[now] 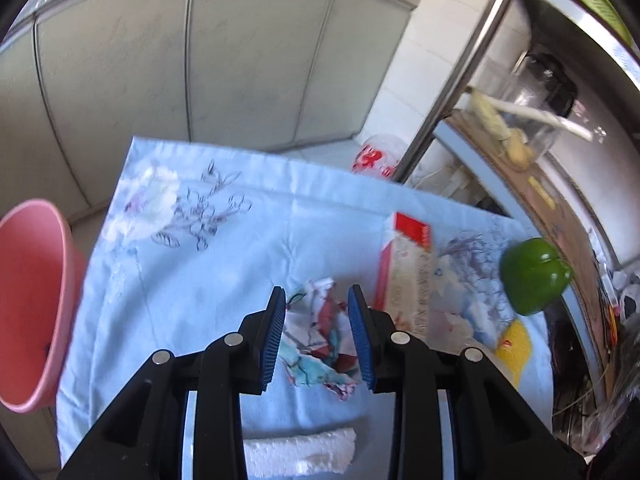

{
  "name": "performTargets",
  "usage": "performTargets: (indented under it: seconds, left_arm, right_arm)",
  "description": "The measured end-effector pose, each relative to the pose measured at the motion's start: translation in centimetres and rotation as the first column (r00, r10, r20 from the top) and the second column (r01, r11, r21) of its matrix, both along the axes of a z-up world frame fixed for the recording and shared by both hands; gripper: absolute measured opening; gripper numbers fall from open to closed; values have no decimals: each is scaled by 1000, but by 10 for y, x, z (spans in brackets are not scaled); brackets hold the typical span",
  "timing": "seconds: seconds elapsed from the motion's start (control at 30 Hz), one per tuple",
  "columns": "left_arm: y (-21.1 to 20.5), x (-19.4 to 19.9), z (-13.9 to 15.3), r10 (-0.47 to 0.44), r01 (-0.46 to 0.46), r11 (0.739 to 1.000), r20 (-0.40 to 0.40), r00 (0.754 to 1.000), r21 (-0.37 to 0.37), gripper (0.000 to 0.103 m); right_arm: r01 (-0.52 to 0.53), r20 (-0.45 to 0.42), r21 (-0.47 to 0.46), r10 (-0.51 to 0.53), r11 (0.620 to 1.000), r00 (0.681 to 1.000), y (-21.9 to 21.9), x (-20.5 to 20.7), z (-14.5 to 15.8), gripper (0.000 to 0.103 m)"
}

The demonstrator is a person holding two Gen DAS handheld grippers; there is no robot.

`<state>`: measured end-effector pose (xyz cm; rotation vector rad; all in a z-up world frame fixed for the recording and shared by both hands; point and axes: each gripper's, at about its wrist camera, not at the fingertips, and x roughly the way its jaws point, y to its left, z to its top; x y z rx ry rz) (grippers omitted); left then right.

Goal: Collect trash
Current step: 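Grasp the silver snack wrapper with the left tool while the right tool grasps the red-white medicine box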

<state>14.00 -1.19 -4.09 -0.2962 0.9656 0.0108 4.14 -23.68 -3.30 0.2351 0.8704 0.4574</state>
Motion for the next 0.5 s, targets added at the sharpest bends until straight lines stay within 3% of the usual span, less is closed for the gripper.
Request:
performTargets:
  seconds: [0.03,0.13,0.33,0.37,0.43,0.47,0.5]
  left_arm:
    - [0,0,-3,2,-2,1000,-6,1000,-2,41]
    - [0,-10,-11,6,-6,1000,4,1000,13,53]
    - [3,-23,-16,-11,11,1000,11,1000,1,57]
    - [2,-24,-16,-24,24,1000,11,1000,2,57]
    - [0,-27,-13,-54,54,999,30,998,-5,38]
    - [-1,-29,-11,-63,63,998,42,997,1,36]
    - [-2,-32,-7,-73,72,997,62,995,16,26]
  right_arm:
    - [5,5,-2,-5,1000,1000,-2,0,2,38]
    - [36,22,-10,-35,999,999,-11,-1,8,38]
    - [112,21,-15,-112,994,994,-32,5,9,38]
    - [117,16,-10,-117,993,993,-34,6,9,38]
    - [130,10,-3,-130,992,992,-36,9,9,38]
    - [129,10,-6,-129,992,992,-35,9,9,38]
    - [126,11,-10,-126,992,992,-33,10,10,38]
